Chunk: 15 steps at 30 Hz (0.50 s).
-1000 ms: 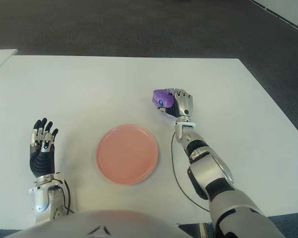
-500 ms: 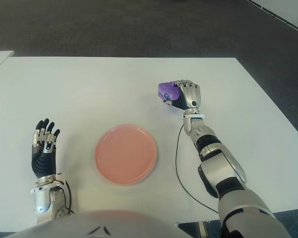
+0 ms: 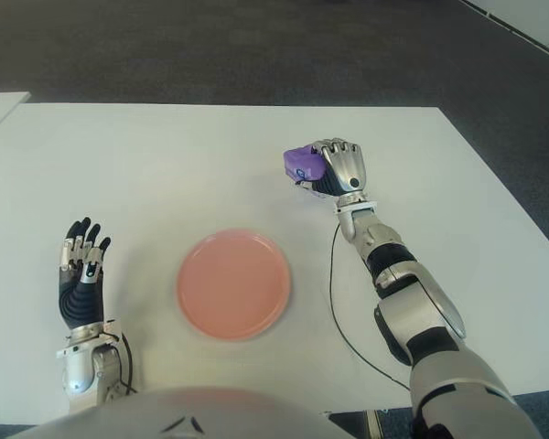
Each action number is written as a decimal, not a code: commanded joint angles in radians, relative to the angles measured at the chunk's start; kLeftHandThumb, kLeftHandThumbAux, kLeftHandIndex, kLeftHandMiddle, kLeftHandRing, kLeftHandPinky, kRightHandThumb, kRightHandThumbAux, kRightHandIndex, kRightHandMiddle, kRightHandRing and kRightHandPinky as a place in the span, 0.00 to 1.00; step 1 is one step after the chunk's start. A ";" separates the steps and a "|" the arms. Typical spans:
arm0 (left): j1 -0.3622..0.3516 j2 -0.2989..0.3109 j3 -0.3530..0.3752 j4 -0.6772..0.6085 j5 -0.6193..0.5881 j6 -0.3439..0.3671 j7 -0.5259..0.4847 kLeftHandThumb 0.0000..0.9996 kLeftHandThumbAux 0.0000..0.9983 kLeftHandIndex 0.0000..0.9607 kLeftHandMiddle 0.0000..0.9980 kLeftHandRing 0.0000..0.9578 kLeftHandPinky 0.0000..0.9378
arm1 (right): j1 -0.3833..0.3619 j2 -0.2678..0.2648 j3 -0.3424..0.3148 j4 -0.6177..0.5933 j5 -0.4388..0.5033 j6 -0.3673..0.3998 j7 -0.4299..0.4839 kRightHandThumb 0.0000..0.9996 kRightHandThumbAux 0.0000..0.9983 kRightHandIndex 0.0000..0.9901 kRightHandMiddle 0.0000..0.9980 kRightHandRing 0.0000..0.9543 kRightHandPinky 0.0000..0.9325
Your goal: Put the tissue paper into the plate.
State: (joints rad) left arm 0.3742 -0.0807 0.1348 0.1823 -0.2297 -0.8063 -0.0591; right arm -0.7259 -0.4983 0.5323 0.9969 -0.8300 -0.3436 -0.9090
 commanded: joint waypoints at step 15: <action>0.002 -0.045 -0.016 0.043 0.021 0.009 0.019 0.00 0.47 0.08 0.00 0.00 0.00 | 0.229 -0.002 0.020 -0.444 -0.112 0.035 0.078 0.75 0.71 0.44 0.89 0.92 0.92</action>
State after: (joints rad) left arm 0.3739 -0.0803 0.1345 0.1877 -0.2109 -0.8058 -0.0428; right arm -0.5405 -0.5043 0.5448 0.6310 -0.9238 -0.3283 -0.8732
